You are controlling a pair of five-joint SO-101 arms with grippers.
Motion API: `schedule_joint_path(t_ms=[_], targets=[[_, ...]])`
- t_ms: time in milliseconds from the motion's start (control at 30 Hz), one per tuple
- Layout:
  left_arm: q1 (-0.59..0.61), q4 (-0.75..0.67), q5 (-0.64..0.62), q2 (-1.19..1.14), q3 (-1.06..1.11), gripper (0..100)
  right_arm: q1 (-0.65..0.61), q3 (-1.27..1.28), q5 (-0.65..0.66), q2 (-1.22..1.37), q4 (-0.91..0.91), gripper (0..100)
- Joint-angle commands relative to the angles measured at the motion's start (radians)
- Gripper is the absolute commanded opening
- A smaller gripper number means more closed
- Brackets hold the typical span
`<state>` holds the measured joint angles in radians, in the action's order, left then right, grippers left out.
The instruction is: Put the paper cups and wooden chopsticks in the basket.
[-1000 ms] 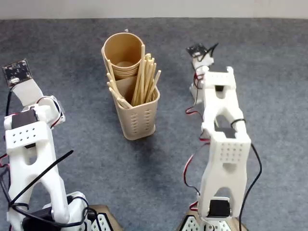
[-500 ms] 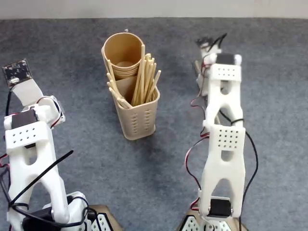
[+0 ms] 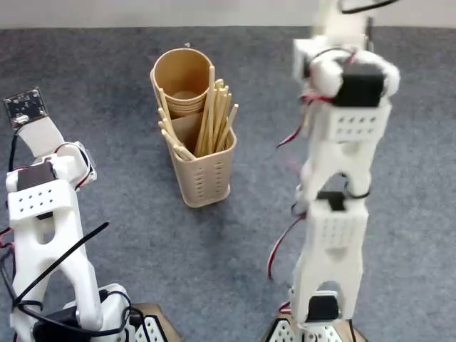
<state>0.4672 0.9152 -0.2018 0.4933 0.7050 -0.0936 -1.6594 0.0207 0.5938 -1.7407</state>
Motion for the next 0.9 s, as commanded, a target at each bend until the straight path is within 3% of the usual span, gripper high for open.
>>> schedule_joint_path(t_ms=[0,167,333,533,867], targets=[[-0.016,-0.017,-0.011,0.031,-0.004,15,-0.214,-0.134,-0.017,-0.278,-0.007,0.5],[-0.016,-0.017,-0.011,0.031,-0.004,15,-0.302,-0.134,-0.109,-0.43,-0.022,0.5],[-0.016,-0.017,-0.011,0.031,-0.004,15,-0.358,-0.134,-0.213,-0.42,-0.018,0.5],[-0.012,-0.017,-0.011,0.031,-0.004,15,-0.47,-0.136,-0.173,-0.317,0.116,0.5],[-0.016,-0.017,-0.011,0.031,-0.004,15,-0.43,-0.136,-0.167,-0.148,0.277,0.5]])
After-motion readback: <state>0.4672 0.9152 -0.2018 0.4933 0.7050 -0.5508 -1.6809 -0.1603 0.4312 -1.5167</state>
